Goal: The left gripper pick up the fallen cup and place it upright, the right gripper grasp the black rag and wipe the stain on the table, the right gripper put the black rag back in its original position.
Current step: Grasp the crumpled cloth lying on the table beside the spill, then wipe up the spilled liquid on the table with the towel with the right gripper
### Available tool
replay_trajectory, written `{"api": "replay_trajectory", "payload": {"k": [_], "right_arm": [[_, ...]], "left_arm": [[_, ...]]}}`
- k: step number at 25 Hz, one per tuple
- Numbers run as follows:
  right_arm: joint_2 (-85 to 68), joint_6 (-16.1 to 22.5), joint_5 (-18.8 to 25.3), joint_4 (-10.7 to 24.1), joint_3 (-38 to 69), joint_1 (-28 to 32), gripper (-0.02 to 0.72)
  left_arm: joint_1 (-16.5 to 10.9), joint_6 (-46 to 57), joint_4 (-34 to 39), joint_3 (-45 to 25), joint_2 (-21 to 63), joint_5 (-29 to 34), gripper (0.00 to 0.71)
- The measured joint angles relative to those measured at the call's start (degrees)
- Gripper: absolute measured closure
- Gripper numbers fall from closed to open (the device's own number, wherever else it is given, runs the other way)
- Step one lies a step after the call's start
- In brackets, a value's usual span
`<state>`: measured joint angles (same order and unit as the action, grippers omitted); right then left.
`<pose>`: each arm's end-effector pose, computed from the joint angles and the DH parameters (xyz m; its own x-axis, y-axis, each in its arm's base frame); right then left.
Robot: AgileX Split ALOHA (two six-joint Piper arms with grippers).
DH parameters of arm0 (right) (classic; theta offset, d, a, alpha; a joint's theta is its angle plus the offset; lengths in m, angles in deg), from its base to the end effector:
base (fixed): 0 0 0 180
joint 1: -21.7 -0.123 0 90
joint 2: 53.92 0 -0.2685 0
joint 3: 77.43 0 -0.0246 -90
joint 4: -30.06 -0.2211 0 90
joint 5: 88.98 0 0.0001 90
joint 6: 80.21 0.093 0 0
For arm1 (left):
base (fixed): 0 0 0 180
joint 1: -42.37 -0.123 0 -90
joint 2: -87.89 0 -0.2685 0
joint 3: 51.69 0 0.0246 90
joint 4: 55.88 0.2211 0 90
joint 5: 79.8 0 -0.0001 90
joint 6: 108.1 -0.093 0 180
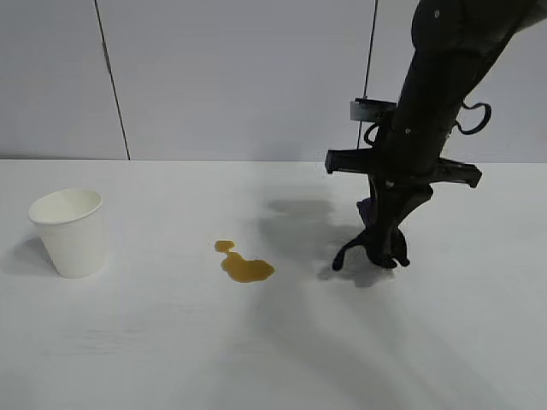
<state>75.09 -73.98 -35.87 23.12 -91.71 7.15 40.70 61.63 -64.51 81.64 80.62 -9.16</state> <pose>0.3848 0.1092 0.1710 -0.9787 -0.0682 -0.1935 -0.0948 0.9868 0.1315 -0.0258 -0.0139 0.2549 -0.5484 0.1114 -0.8288 0.1598 0.9868 0.0269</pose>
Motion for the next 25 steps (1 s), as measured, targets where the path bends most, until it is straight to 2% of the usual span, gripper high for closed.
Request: {"api": "replay_trajectory", "payload": {"k": [5,9,17,21,25], "right_arm": [[-1.7,-1.8,2.5,-4.9,-2.3,-0.5,0.630],[-2.0,-2.6,2.1,-5.7,-2.3,-4.5,0.630],[-2.0,-2.8,-6.0,-6.6,-2.3,-14.6,0.630],[-2.0,-2.9,-10.9,-6.7,-2.3,-16.0,0.630],[-1.1,-2.9,-12.8,-7.0,-2.3,-16.7,0.630]], "left_arm": [[0.0,0.0,0.0,0.0,0.0,0.0,0.050],[0.0,0.0,0.0,0.0,0.0,0.0,0.050],[0.0,0.0,0.0,0.0,0.0,-0.2,0.050],[0.0,0.0,0.0,0.0,0.0,-0.2,0.050],[0.0,0.0,0.0,0.0,0.0,-0.2,0.050]]}}
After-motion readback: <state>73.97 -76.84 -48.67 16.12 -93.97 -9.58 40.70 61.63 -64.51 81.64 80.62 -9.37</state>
